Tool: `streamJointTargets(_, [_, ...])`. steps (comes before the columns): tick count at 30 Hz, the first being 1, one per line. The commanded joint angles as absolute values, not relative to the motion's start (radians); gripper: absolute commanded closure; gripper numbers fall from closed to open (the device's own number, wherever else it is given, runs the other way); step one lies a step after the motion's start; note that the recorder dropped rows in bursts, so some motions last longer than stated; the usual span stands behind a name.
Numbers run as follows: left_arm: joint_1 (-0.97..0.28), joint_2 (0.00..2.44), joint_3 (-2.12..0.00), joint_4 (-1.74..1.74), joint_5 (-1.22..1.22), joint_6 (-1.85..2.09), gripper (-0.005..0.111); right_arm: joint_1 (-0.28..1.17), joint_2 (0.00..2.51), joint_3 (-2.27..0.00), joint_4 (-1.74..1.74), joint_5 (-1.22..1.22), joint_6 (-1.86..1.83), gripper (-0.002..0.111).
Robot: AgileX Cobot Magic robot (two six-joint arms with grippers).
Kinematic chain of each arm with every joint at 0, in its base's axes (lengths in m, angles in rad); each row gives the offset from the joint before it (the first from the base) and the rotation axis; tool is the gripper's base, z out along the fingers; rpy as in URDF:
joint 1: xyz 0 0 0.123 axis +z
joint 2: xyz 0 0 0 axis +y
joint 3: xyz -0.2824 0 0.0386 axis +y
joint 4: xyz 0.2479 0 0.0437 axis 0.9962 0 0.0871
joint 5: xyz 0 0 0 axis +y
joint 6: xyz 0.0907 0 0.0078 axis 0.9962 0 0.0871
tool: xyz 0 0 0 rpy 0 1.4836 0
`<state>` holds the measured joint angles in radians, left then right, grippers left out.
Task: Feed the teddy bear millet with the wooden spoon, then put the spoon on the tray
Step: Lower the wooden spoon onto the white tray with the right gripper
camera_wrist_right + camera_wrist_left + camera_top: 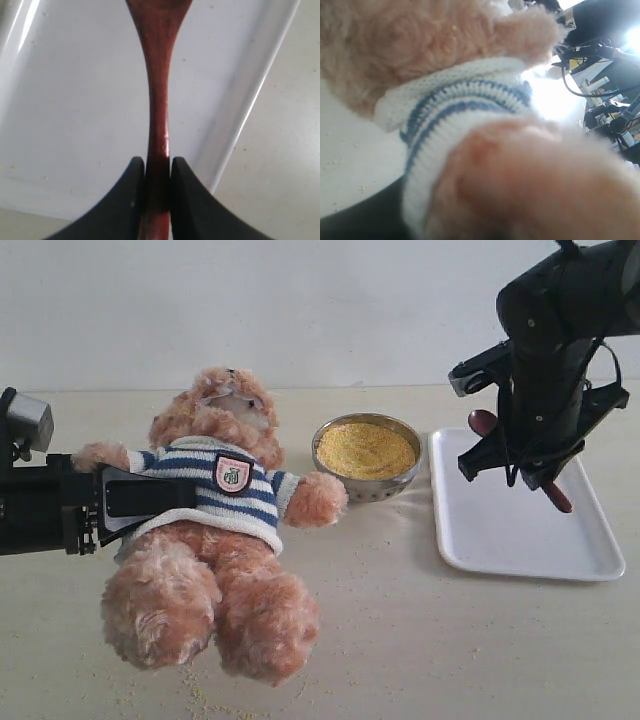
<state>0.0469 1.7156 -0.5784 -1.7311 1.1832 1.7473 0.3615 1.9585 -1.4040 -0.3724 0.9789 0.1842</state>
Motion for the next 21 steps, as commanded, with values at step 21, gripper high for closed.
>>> streamJointTargets(21, [0.049,1.712,-0.582,-1.744,1.221,1.746,0.102,0.28,2.038,-1.413,-0.268,0.873,0.091,0.109])
